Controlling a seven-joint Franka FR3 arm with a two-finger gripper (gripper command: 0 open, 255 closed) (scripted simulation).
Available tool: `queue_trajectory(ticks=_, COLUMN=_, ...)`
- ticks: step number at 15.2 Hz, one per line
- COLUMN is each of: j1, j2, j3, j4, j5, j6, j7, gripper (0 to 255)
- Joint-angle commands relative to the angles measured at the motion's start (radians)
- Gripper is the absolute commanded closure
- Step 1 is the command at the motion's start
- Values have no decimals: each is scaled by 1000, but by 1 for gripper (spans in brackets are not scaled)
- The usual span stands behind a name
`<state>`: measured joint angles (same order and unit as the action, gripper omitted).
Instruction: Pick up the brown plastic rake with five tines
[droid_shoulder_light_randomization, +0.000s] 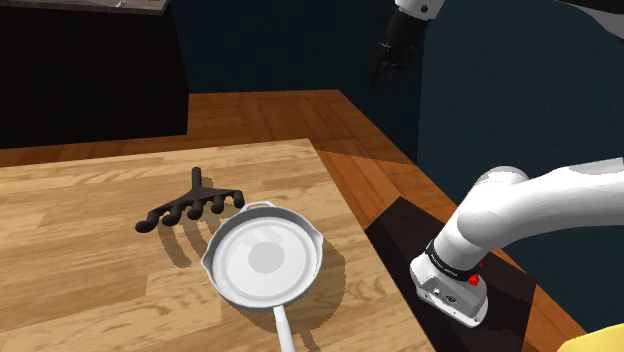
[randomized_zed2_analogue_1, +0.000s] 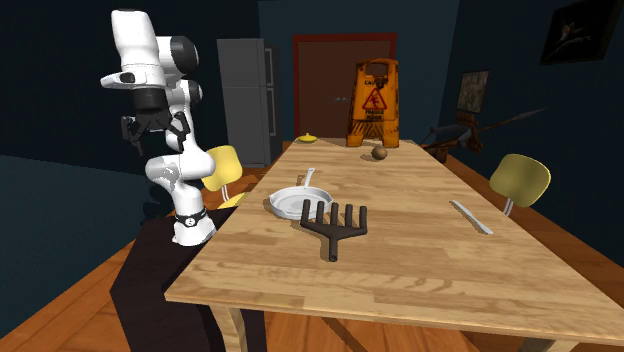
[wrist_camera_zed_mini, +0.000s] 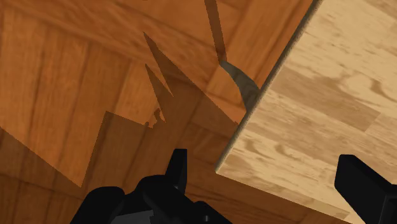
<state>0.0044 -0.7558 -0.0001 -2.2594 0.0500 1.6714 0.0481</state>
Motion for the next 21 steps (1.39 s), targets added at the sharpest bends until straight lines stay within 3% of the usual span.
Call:
queue_trajectory(ticks=1, j1=0, j2=0, j3=0, j4=0, j5=0, j6=0, j7=0, gripper=0)
queue_trajectory(ticks=13, j1=31, j2=182, j3=251, j4=-25, j5=110, j6=222, j7=336, gripper=0)
queue_trajectory(ticks=21, j1=24, j2=408, j3=418, j4=73, j5=99, j6=362, j7=574, gripper=0)
